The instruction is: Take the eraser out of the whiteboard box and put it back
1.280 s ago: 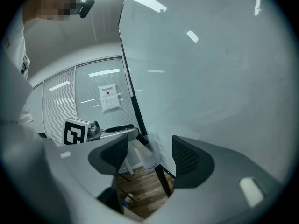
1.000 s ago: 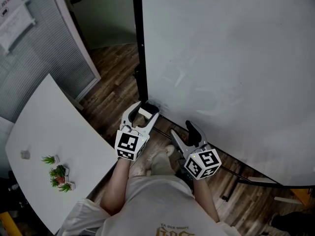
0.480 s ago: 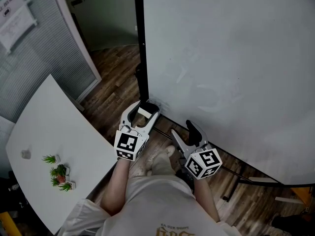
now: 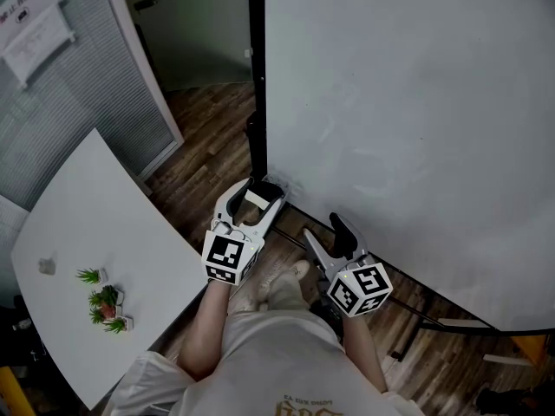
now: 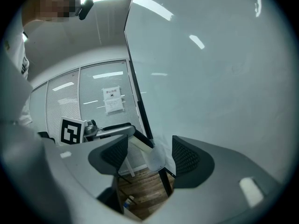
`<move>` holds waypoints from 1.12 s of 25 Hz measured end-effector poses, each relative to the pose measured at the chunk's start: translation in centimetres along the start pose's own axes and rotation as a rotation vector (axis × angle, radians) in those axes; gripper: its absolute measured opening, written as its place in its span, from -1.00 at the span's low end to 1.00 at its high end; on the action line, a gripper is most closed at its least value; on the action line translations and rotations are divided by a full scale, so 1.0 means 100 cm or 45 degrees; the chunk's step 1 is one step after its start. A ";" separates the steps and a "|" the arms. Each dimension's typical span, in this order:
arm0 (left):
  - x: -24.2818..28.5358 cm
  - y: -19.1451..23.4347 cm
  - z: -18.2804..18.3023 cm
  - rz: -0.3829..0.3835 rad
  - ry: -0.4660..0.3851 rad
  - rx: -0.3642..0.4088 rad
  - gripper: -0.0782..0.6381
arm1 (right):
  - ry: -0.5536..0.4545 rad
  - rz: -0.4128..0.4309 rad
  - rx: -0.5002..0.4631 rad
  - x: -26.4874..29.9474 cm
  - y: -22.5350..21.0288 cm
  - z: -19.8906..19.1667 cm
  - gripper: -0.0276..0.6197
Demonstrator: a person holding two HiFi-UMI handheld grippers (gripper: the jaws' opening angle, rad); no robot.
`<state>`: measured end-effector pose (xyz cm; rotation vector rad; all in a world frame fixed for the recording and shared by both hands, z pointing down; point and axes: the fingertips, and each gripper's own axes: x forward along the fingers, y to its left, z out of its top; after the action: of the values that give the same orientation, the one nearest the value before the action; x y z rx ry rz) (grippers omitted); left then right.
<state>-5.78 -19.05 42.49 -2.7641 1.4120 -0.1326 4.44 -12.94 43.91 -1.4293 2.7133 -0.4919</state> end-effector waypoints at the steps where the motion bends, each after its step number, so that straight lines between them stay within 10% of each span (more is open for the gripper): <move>1: -0.001 0.000 0.000 0.001 -0.001 0.000 -0.04 | 0.000 0.000 -0.001 -0.001 0.000 0.000 0.01; 28: -0.018 -0.005 0.024 0.018 -0.031 0.043 -0.04 | 0.009 0.042 -0.019 -0.006 0.013 0.004 0.00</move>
<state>-6.16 -17.31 39.98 -2.7191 1.4095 -0.1213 3.85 -11.91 43.06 -1.3866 2.7472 -0.4765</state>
